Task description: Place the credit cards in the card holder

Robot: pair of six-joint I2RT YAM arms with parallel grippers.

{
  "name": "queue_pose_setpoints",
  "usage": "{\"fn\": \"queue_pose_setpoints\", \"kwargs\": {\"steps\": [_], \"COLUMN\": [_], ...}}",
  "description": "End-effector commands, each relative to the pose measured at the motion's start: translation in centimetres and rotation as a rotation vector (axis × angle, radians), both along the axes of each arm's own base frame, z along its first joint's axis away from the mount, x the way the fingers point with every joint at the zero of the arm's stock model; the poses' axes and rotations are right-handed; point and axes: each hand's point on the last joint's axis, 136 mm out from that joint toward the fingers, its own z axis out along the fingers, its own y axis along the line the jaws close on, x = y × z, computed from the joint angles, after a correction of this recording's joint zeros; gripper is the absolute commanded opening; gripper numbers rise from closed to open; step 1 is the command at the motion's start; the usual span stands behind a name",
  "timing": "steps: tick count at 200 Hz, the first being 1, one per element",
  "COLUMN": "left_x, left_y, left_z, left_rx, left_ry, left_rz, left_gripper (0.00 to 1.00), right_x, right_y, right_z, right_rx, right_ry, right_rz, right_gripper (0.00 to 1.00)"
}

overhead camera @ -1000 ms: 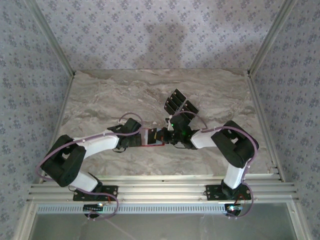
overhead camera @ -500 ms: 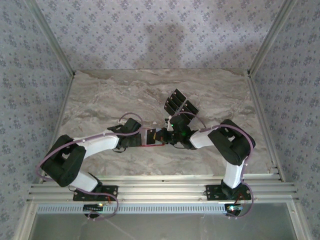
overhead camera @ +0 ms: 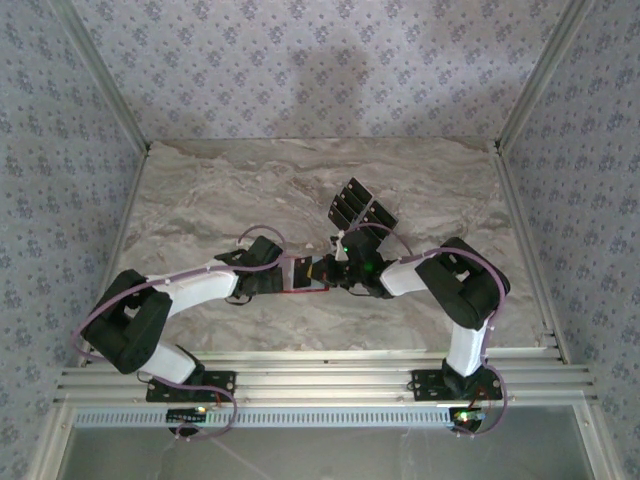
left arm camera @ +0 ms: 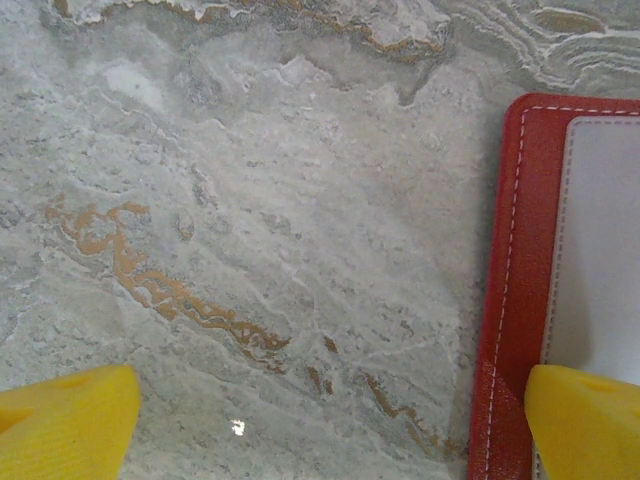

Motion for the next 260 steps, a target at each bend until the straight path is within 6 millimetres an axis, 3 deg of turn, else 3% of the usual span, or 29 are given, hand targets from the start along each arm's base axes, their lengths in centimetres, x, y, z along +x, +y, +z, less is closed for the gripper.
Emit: {"fn": "queue_pose_setpoints", "kwargs": {"steps": [1,108,260], "left_x": [-1.4,-1.6,-1.9], "left_y": [1.6,1.7,1.8], "left_z": [-0.6,-1.2,-1.6], "left_rx": [0.092,0.1,0.099], "left_ry": [0.064,0.078,0.087], "left_rz": [-0.007,-0.009,-0.007], "left_gripper": [0.98,0.98,0.99], "right_x": [-0.6,-1.9,-1.1], "right_y": [-0.9,-0.7,0.9], "right_z": [-1.8,-2.8,-2.2], "right_rx": [-0.036,-0.028,0.022], "right_ry": [0.055,0.118,0.11], "right_rz": [-0.01,0.044,0.079], "right_gripper": [0.0,0.0,0.0]}}
